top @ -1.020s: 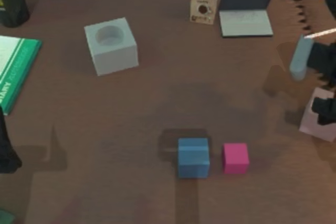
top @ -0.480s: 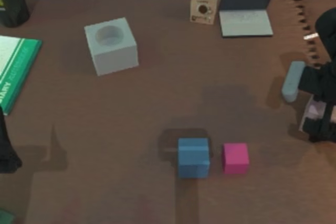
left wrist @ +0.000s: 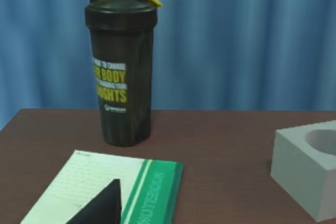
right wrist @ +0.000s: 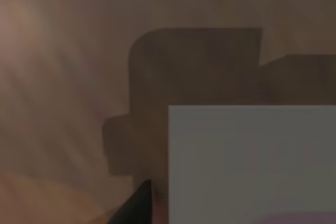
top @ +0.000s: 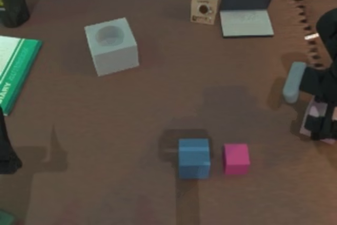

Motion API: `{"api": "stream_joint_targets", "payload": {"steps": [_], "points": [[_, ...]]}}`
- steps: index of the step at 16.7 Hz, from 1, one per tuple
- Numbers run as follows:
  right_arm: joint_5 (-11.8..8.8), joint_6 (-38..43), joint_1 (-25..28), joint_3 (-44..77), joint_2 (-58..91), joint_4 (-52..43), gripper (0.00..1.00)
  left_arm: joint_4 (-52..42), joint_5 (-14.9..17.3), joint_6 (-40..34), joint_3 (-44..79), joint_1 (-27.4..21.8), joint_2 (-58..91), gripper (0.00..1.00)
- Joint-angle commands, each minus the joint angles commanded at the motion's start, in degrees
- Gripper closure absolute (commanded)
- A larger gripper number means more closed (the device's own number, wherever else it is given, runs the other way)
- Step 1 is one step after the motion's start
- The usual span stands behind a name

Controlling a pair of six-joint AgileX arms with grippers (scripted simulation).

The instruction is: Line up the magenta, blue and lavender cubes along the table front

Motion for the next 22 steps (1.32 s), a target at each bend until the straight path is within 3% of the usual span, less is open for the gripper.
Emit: {"api": "stream_joint_targets", "payload": {"steps": [6, 16, 22], "points": [[0.0, 0.0, 0.0, 0.0, 0.0, 0.0, 0.98, 0.0, 0.0, 0.0, 0.0, 0.0, 0.0, 0.00], [-0.2, 0.3, 0.1, 0.2, -0.8, -0.8, 1.00, 0.0, 0.0, 0.0, 0.0, 0.0, 0.0, 0.00], [-0.2, 0.2, 0.4, 6.7, -4.9, -12.3, 1.00, 0.0, 0.0, 0.0, 0.0, 0.0, 0.0, 0.00]]}}
